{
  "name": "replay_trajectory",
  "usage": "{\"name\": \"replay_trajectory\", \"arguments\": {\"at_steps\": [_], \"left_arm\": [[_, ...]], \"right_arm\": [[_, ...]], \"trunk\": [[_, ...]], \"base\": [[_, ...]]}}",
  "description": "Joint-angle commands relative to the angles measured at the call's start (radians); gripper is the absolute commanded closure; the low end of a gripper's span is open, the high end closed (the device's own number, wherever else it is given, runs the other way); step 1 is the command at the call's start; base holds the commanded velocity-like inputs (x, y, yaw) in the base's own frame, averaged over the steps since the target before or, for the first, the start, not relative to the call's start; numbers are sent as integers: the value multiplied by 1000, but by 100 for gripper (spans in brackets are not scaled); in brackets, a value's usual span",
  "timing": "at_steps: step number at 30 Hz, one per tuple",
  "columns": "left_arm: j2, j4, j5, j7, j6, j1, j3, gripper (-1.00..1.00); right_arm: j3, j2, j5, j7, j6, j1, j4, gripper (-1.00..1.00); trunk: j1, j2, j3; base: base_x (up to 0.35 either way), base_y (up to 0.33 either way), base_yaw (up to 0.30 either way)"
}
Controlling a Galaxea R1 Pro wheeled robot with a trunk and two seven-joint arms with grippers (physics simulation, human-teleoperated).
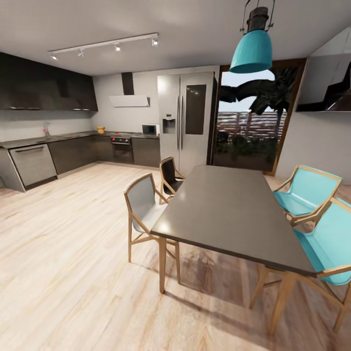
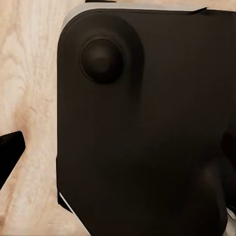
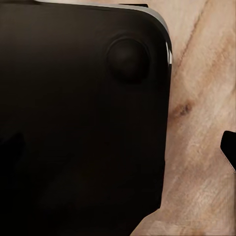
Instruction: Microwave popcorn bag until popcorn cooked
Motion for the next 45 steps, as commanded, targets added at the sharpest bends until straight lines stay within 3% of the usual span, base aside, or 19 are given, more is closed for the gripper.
{"name": "replay_trajectory", "arguments": {"at_steps": [1,45], "left_arm": [[0,0,8,0,-1,0,1,-100],[0,0,8,-1,0,0,0,-100]], "right_arm": [[0,0,0,0,-5,0,1,-100],[0,0,0,0,-5,0,1,-100]], "trunk": [[0,0,-1],[0,0,-1]], "base": [[0,0,269],[0,0,269]]}}
